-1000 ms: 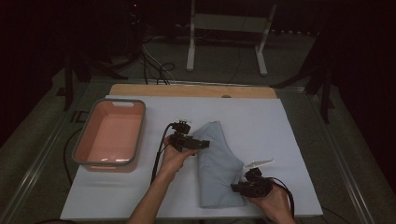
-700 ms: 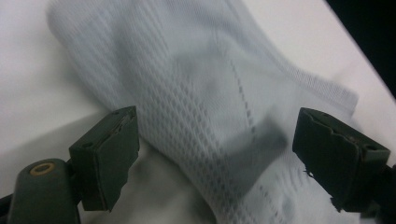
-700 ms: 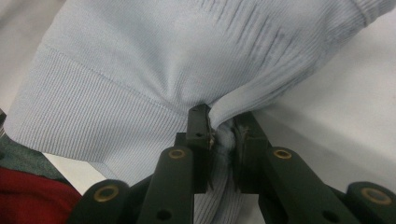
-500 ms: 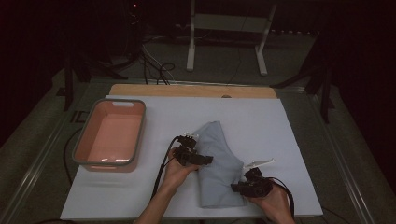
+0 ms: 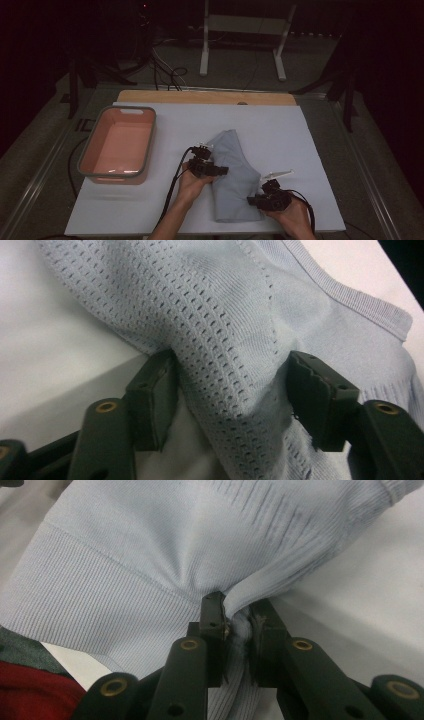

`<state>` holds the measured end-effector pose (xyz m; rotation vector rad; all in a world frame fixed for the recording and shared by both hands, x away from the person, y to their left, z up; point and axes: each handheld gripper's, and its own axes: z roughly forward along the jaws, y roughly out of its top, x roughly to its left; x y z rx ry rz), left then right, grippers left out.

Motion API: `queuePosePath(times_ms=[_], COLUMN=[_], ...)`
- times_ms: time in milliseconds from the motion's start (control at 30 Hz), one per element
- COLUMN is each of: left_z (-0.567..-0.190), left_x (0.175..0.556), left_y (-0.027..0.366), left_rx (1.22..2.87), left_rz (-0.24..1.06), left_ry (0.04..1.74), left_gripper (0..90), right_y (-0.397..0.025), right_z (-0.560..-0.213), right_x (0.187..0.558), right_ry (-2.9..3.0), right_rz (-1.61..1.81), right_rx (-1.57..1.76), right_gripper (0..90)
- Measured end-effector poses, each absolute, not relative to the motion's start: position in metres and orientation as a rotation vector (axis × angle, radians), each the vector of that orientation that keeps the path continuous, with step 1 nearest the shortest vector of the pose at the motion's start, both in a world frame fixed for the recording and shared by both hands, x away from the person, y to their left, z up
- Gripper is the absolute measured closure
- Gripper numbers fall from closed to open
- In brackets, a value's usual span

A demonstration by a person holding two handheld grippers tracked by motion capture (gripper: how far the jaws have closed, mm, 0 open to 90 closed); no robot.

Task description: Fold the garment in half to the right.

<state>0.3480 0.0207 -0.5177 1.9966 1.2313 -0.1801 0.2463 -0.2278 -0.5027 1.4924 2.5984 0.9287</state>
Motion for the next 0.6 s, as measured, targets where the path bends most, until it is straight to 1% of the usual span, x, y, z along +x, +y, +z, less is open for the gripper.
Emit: queuePosePath(times_ms=[200, 300, 433, 600], left_z=[-0.520, -0.522, -0.521, -0.520], left_x=[0.352, 0.356, 0.362, 0.367], left_y=[0.022, 0.024, 0.021, 0.015], left_rx=[1.964, 1.932, 1.926, 1.949], left_rz=[-0.227, -0.268, -0.257, -0.227], left_ry=[1.241, 1.256, 1.268, 1.275], left_gripper=[46.9, 48.6, 48.8, 53.4], right_y=[-0.227, -0.227, -0.227, -0.227], right_z=[-0.503, -0.502, -0.503, -0.503], right_x=[0.247, 0.246, 0.247, 0.247], right_ry=[2.595, 2.593, 2.595, 2.599], right_rz=[0.923, 0.922, 0.920, 0.923], right_rx=[1.494, 1.497, 1.491, 1.493], right_gripper=[79.3, 79.3, 79.3, 79.3])
